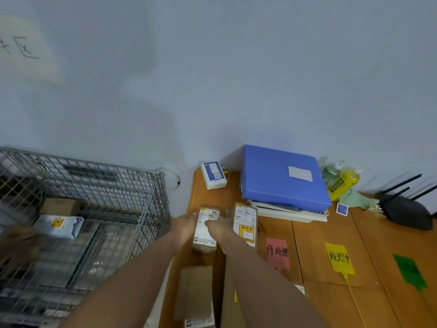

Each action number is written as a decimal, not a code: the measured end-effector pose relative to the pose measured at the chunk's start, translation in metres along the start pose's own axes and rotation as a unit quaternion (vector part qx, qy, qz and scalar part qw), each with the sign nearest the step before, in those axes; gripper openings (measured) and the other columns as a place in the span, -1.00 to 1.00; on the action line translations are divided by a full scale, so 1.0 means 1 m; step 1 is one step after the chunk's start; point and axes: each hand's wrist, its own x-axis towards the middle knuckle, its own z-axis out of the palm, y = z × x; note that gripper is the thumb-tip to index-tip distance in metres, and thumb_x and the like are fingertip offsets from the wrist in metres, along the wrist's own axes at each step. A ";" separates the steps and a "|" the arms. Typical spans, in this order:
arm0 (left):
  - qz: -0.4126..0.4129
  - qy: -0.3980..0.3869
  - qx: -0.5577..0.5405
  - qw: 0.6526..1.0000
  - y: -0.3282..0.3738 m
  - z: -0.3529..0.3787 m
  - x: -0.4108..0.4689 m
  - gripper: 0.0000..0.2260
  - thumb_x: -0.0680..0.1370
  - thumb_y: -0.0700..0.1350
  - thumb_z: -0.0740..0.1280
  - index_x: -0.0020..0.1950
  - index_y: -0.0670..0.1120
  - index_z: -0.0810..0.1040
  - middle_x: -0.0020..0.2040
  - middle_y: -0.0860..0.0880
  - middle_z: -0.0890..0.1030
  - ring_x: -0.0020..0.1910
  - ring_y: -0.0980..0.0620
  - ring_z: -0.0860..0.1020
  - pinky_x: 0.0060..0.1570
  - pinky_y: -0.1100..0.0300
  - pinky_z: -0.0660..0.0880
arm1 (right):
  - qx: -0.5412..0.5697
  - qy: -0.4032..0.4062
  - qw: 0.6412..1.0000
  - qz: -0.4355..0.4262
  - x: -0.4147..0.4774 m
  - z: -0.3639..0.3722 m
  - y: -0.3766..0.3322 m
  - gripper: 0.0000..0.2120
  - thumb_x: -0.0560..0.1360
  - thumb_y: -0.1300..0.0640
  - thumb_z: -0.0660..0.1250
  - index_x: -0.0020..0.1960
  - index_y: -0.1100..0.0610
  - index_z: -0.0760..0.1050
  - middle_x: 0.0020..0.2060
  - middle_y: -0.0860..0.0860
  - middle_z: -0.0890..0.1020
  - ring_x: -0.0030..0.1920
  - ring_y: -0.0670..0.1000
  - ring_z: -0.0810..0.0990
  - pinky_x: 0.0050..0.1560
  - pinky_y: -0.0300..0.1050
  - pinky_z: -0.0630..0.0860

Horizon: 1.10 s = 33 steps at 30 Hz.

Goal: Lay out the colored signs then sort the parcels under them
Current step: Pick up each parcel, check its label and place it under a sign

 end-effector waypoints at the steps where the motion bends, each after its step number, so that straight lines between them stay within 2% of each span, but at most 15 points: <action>1: 0.000 0.002 0.011 1.000 -0.002 0.003 0.004 -0.56 0.72 0.07 0.13 0.40 -0.22 0.51 0.15 -0.13 0.63 0.09 -0.12 0.60 0.12 0.07 0.49 | -0.001 -0.005 1.000 0.004 0.005 0.004 0.002 -0.63 0.60 0.08 0.24 0.35 0.20 0.45 0.13 0.09 0.63 0.05 0.08 0.64 0.14 0.00 0.60; 3: -0.003 -0.004 0.030 1.000 -0.006 0.008 0.010 -0.53 0.72 0.09 0.12 0.46 -0.20 0.46 0.06 -0.04 0.59 -0.07 0.01 0.56 -0.02 0.11 0.47 | -0.011 -0.007 1.000 0.010 0.011 0.011 0.007 -0.61 0.60 0.06 0.23 0.39 0.16 0.45 0.15 0.08 0.63 0.00 0.04 0.62 -0.02 -0.08 0.57; 4: -0.008 -0.013 0.033 0.999 -0.009 0.010 0.012 -0.52 0.71 0.10 0.12 0.50 -0.18 0.43 0.14 -0.07 0.59 0.01 -0.02 0.58 0.04 0.08 0.48 | -0.012 -0.006 1.000 0.011 0.013 0.014 0.009 -0.59 0.60 0.07 0.23 0.42 0.15 0.43 0.16 0.06 0.62 -0.01 0.03 0.61 -0.05 -0.10 0.54; 6: -0.016 -0.017 0.033 0.999 -0.016 0.013 0.016 -0.51 0.70 0.12 0.13 0.51 -0.14 0.41 0.39 -0.17 0.54 0.29 -0.17 0.53 0.25 0.03 0.43 | -0.004 0.004 1.000 0.018 0.020 0.018 0.014 -0.53 0.59 0.09 0.22 0.48 0.15 0.33 0.23 0.08 0.59 0.11 0.07 0.60 0.09 -0.04 0.57; 8: -0.009 -0.030 0.031 0.999 -0.021 0.014 0.020 -0.58 0.71 0.09 0.12 0.45 -0.10 0.49 0.38 -0.19 0.57 0.26 -0.16 0.55 0.27 0.05 0.42 | 0.014 0.015 0.999 0.038 0.025 0.020 0.017 -0.47 0.59 0.12 0.23 0.52 0.19 0.23 0.31 0.12 0.55 0.20 0.13 0.59 0.19 0.02 0.57; 11: 0.003 -0.051 0.034 0.998 -0.025 0.017 0.023 -0.58 0.72 0.05 0.11 0.54 -0.05 0.40 0.43 -0.13 0.53 0.37 -0.15 0.51 0.43 -0.06 0.37 | 0.029 0.001 0.998 0.056 0.030 0.021 0.021 -0.49 0.59 0.15 0.24 0.50 0.21 0.23 0.30 0.14 0.56 0.20 0.13 0.60 0.15 -0.02 0.57; 12: 0.005 -0.053 0.035 0.998 -0.026 0.018 0.024 -0.59 0.72 0.04 0.10 0.55 -0.03 0.39 0.42 -0.09 0.53 0.36 -0.12 0.51 0.40 -0.03 0.38 | 0.026 0.000 0.998 0.056 0.031 0.022 0.022 -0.50 0.60 0.14 0.24 0.50 0.22 0.23 0.31 0.14 0.56 0.21 0.13 0.59 0.16 -0.02 0.56; 15: 0.017 -0.059 0.026 0.998 -0.026 0.022 0.026 -0.64 0.72 0.01 0.11 0.48 0.02 0.48 0.14 0.04 0.60 0.01 0.10 0.58 0.11 0.08 0.45 | 0.023 0.008 0.999 0.041 0.039 0.024 0.026 -0.51 0.60 0.15 0.24 0.48 0.23 0.23 0.32 0.13 0.55 0.25 0.14 0.57 0.28 0.06 0.52; 17: 0.014 -0.062 0.017 0.998 -0.025 0.022 0.028 -0.67 0.72 -0.04 0.13 0.44 0.03 0.52 0.15 0.02 0.64 0.05 0.03 0.62 0.16 0.06 0.51 | 0.030 0.009 0.999 0.036 0.042 0.026 0.027 -0.50 0.59 0.17 0.24 0.49 0.22 0.23 0.33 0.14 0.55 0.26 0.15 0.57 0.30 0.10 0.52; 20: 0.003 -0.053 0.002 0.999 -0.026 0.021 0.028 -0.69 0.68 -0.17 0.20 0.39 -0.02 0.56 0.20 -0.07 0.68 0.13 -0.08 0.66 0.27 -0.08 0.55 | 0.037 0.006 0.999 0.036 0.039 0.025 0.026 -0.50 0.60 0.18 0.24 0.50 0.18 0.21 0.35 0.13 0.53 0.25 0.15 0.57 0.27 0.10 0.55; 24: 0.006 -0.028 -0.020 0.999 -0.023 0.013 0.023 -0.68 0.63 -0.30 0.24 0.35 -0.14 0.59 0.18 -0.16 0.70 0.08 -0.14 0.69 0.20 -0.11 0.60 | 0.043 0.018 0.999 0.005 0.029 0.019 0.018 -0.56 0.60 0.18 0.24 0.46 0.11 0.29 0.32 0.11 0.56 0.20 0.13 0.60 0.23 0.09 0.58; 29: 0.066 0.032 -0.054 0.996 0.004 -0.004 0.003 -0.70 0.56 -0.39 0.29 0.25 -0.21 0.62 0.15 -0.20 0.71 0.06 -0.20 0.69 0.14 -0.18 0.62 | 0.071 0.048 0.994 -0.071 -0.002 0.004 -0.004 -0.63 0.62 0.18 0.23 0.41 0.02 0.38 0.28 0.05 0.59 0.15 0.06 0.61 0.19 0.06 0.60; 31: 0.097 0.042 -0.069 0.992 0.021 -0.009 -0.013 -0.71 0.55 -0.40 0.31 0.24 -0.21 0.62 0.15 -0.21 0.70 0.05 -0.22 0.69 0.09 -0.19 0.64 | 0.077 0.065 0.989 -0.111 -0.017 -0.009 -0.015 -0.69 0.59 0.23 0.26 0.31 0.01 0.44 0.26 0.03 0.62 0.14 0.03 0.62 0.12 -0.02 0.62; 33: 0.130 0.047 -0.080 0.987 0.040 -0.011 -0.032 -0.64 0.54 -0.42 0.31 0.31 -0.19 0.59 0.15 -0.19 0.70 0.05 -0.20 0.69 0.06 -0.16 0.66 | 0.089 0.080 0.981 -0.154 -0.035 -0.026 -0.024 -0.70 0.56 0.29 0.28 0.19 -0.04 0.48 0.20 -0.02 0.65 0.07 -0.04 0.64 0.00 -0.14 0.62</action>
